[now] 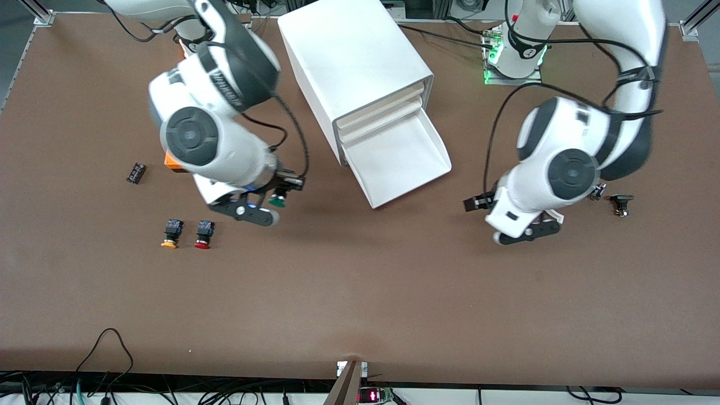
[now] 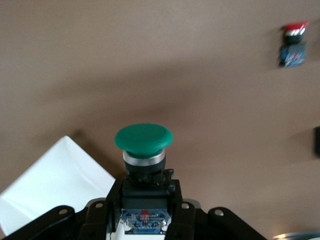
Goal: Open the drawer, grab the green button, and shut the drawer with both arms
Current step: 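Lift the green button out with the right gripper while the left gripper repositions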
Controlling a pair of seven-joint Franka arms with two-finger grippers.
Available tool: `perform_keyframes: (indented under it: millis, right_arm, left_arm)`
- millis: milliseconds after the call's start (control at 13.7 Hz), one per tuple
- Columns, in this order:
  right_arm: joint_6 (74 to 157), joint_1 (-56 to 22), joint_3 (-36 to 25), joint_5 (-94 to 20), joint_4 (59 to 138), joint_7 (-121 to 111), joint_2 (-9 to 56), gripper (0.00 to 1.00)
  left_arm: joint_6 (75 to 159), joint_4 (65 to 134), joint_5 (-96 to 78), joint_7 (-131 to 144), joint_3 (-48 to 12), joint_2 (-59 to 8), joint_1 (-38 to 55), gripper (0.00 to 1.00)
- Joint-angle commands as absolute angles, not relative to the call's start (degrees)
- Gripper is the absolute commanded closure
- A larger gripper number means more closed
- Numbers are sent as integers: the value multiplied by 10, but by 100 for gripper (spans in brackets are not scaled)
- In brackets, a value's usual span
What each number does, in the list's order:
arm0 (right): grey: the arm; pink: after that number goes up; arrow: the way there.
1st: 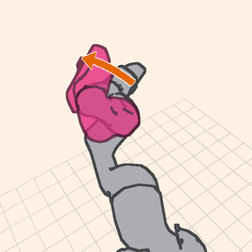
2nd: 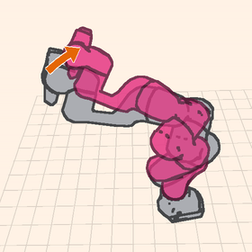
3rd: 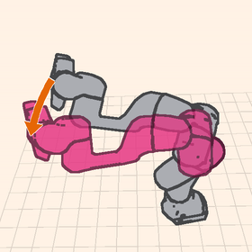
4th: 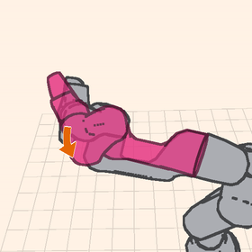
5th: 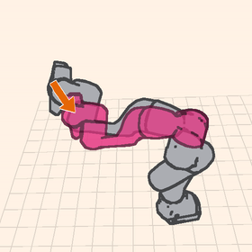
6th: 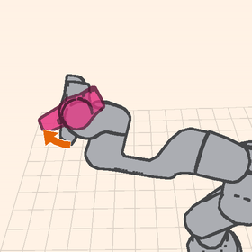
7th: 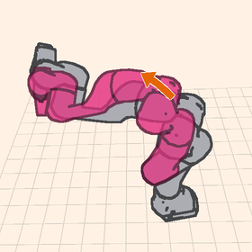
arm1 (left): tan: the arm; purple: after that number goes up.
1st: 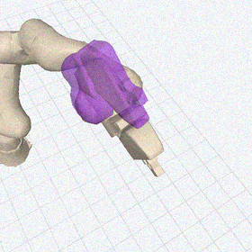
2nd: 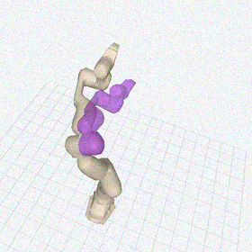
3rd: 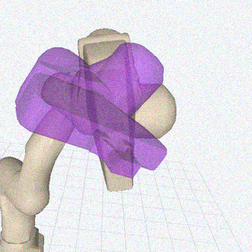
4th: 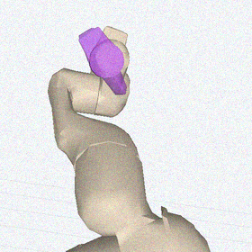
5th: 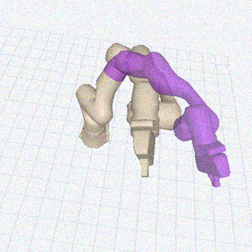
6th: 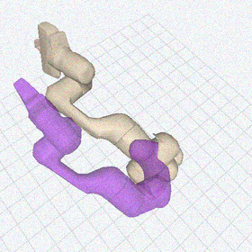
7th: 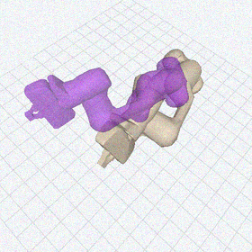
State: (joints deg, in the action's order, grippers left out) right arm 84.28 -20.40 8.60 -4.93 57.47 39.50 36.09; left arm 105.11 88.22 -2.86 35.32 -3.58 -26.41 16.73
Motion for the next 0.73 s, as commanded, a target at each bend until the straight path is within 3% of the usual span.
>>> perform_keyframes:
  millis: [0, 219, 656]
  right_arm:
    - [830, -171, 75, -43, 608, 279, 331, 100]
    - [854, -169, 40, -33, 641, 217, 330, 100]
    - [1013, -164, -10, -20, 799, 127, 326, 100]
  left_arm:
    - [1188, 975, -28, 380, -31, -259, 171, 0]
    - [1337, 1064, -28, 470, -30, -272, 220, 0]
    - [1364, 1073, -27, 553, -31, -300, 271, 0]
